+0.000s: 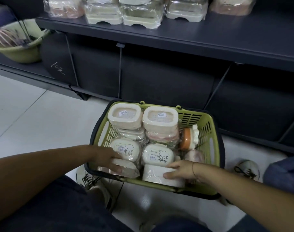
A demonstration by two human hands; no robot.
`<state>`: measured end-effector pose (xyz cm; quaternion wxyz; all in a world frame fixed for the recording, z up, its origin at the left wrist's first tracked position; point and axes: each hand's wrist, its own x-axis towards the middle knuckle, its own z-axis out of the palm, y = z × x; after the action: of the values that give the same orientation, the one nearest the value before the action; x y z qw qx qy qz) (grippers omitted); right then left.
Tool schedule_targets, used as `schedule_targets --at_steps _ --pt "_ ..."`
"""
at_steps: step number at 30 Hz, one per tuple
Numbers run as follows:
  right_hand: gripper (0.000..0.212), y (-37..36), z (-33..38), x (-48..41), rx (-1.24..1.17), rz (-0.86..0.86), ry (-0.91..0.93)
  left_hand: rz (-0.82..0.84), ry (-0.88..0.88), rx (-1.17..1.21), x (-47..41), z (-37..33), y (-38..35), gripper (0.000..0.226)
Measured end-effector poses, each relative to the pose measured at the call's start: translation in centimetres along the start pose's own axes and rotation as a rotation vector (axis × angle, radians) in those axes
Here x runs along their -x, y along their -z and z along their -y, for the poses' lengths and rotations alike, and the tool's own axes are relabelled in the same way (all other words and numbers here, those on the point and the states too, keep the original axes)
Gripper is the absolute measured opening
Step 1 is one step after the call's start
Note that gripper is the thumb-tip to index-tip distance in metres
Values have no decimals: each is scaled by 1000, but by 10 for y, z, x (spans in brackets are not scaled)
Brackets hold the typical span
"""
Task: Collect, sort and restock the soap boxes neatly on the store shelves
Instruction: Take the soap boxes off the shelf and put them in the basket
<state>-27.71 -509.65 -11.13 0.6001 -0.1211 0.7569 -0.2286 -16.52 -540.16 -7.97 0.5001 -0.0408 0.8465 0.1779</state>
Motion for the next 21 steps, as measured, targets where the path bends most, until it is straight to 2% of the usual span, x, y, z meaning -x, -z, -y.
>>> schedule_targets --at_steps 2,4,7,9,10,15,19,21 --pt "84 2 2 1 72 -13 6 15 24 9 -7 -4 1 73" --pt "70 7 6 3 94 -9 -17 -1 1 40 -9 -4 -1 74" --pt "57 20 13 9 20 57 -98 -175 13 119 -11 3 -11 61" --pt "47 24 15 11 -27 80 -125 -311 54 66 -15 12 -15 55" --pt "46 22 14 11 -31 68 -114 -325 63 13 -16 15 -14 54" --pt "68 -13 -3 -5 -103 -99 46 -300 35 29 -23 14 -15 53" --pt "84 -19 -9 -13 -112 -175 55 -275 38 -81 -23 4 -11 64" --pt "86 -18 -11 -14 -123 -166 55 -297 24 -172 -20 -8 1 79"
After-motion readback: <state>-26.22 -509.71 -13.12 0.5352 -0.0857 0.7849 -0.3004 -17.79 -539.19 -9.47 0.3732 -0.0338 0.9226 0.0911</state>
